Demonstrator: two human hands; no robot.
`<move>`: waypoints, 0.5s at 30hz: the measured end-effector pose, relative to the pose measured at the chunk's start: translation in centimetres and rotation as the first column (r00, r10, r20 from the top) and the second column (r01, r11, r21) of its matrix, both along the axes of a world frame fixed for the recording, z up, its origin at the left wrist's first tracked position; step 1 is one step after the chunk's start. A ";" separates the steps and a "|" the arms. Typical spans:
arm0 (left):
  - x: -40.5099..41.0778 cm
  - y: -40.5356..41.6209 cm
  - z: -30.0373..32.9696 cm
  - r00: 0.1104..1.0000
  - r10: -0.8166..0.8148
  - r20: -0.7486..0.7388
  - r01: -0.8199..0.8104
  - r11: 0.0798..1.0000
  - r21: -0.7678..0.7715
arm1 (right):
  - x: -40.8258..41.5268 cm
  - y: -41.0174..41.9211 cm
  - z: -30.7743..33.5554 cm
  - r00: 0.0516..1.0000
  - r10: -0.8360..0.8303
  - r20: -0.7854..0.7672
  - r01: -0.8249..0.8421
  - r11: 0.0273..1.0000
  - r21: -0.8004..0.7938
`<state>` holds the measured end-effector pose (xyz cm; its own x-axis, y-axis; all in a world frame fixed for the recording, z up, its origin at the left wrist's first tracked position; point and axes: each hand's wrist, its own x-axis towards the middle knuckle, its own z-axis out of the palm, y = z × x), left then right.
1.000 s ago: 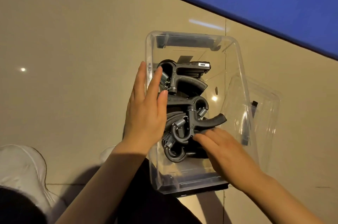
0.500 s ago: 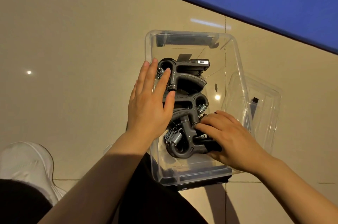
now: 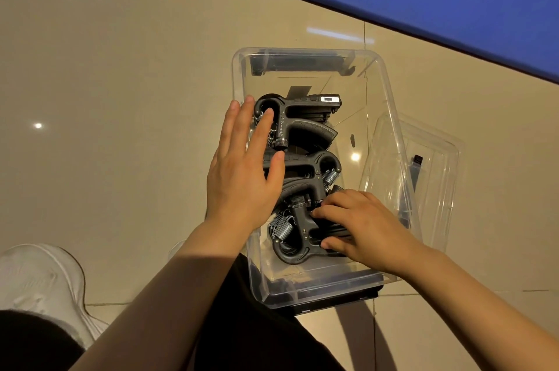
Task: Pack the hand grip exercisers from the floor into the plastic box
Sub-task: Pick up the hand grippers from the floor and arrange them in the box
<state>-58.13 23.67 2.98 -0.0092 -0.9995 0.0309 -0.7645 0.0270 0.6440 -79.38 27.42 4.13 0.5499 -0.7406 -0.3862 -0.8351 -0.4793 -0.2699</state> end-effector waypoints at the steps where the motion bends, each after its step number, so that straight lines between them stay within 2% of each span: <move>1: 0.0 0.0 0.0 1.000 -0.002 0.001 0.002 1.000 -0.002 | 0.0 0.1 0.0 1.000 -0.024 0.008 0.024 0.999 0.025; 4: 0.2 0.0 -0.1 1.000 -0.005 -0.011 0.005 1.000 -0.004 | -0.4 0.5 0.2 0.993 -0.106 0.055 0.102 0.992 0.073; 8: 0.1 0.0 0.0 1.000 -0.008 -0.012 0.008 1.000 0.000 | -0.4 1.7 1.5 0.947 -0.288 0.141 0.286 0.958 0.037; 15: 0.1 0.0 0.1 1.000 -0.009 0.007 0.009 1.000 0.010 | -1.4 6.1 2.2 0.922 -0.329 0.205 0.369 0.906 -0.207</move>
